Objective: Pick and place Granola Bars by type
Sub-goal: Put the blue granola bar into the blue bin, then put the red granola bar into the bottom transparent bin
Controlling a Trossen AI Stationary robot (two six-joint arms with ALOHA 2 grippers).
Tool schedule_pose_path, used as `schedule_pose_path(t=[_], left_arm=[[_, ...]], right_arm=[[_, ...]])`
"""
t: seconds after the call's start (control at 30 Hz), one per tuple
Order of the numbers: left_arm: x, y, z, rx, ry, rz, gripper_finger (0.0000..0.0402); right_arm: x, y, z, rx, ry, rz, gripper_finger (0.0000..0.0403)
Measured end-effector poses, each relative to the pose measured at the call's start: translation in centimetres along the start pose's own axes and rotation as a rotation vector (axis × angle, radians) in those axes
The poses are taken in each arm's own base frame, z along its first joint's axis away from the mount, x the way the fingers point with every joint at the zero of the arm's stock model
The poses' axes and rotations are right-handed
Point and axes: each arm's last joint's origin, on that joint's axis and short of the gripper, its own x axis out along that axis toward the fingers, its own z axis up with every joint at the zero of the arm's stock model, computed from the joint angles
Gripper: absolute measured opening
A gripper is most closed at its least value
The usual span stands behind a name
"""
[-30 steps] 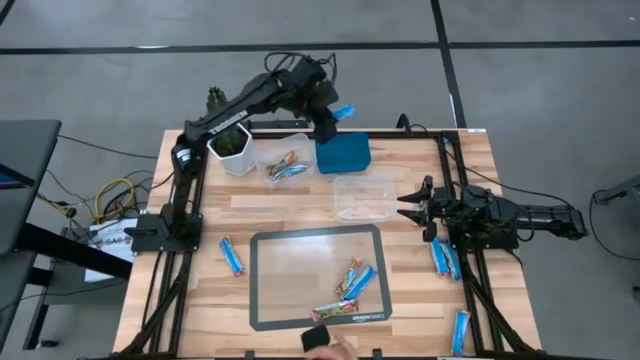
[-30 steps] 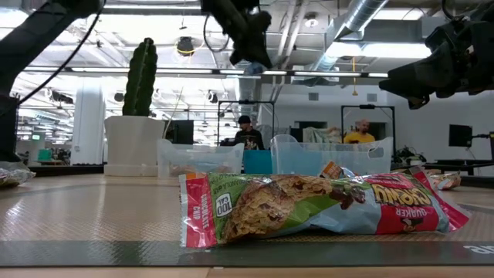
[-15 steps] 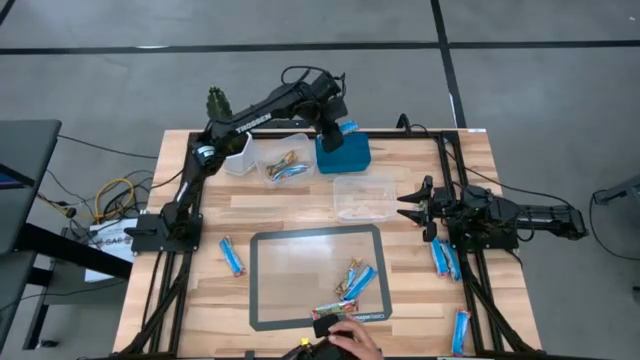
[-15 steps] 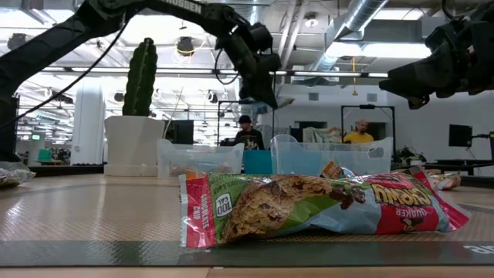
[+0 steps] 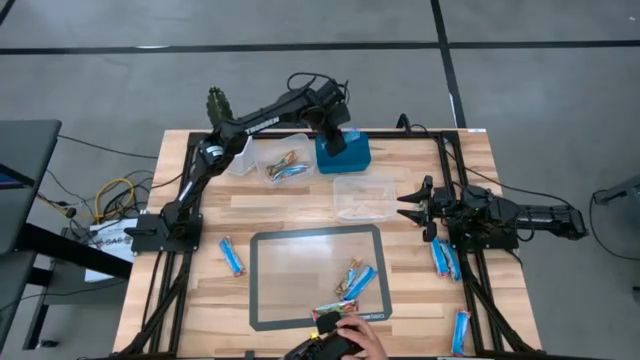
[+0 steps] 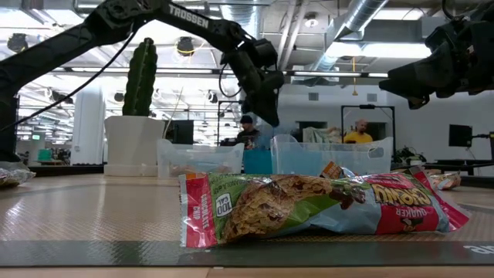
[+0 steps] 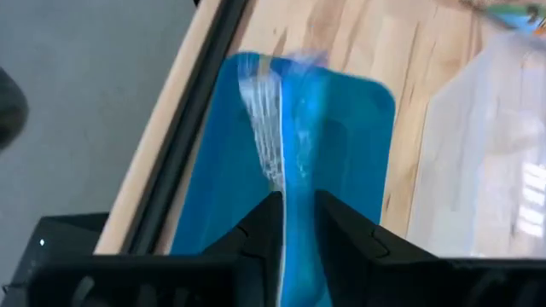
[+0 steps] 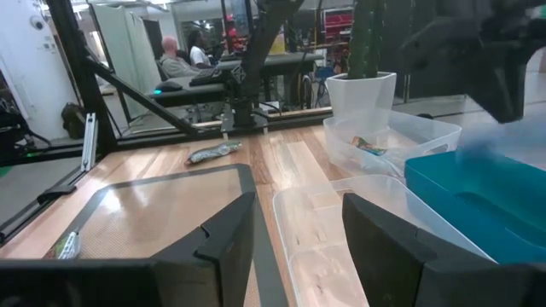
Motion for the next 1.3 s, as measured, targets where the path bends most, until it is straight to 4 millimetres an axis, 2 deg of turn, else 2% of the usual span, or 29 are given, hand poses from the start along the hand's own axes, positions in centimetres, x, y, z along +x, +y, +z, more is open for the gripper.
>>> schedule_pose_path(t=[0.3, 0.47, 0.67, 0.97, 1.3], left_arm=[[0.9, 0.2, -0.3, 0.000, 0.013, 0.000, 0.0116], [0.7, 0.2, -0.3, -0.013, 0.023, -0.002, 0.0118], [-0.8, -0.4, 0.2, -0.017, 0.039, -0.041, 0.0108], [-5.0, -1.8, 1.2, 0.009, -0.034, -0.068, 0.0096], [-11.4, -4.3, 2.2, 0.059, -0.147, -0.067, 0.0084]], right_arm=[[0.0, 0.0, 0.0, 0.000, 0.000, 0.000, 0.0170], [0.0, 0.0, 0.0, 0.000, 0.000, 0.000, 0.0170], [0.0, 0.0, 0.0, 0.000, 0.000, 0.000, 0.0170], [0.0, 0.0, 0.0, 0.000, 0.000, 0.000, 0.0170], [0.0, 0.0, 0.0, 0.000, 0.000, 0.000, 0.0170]])
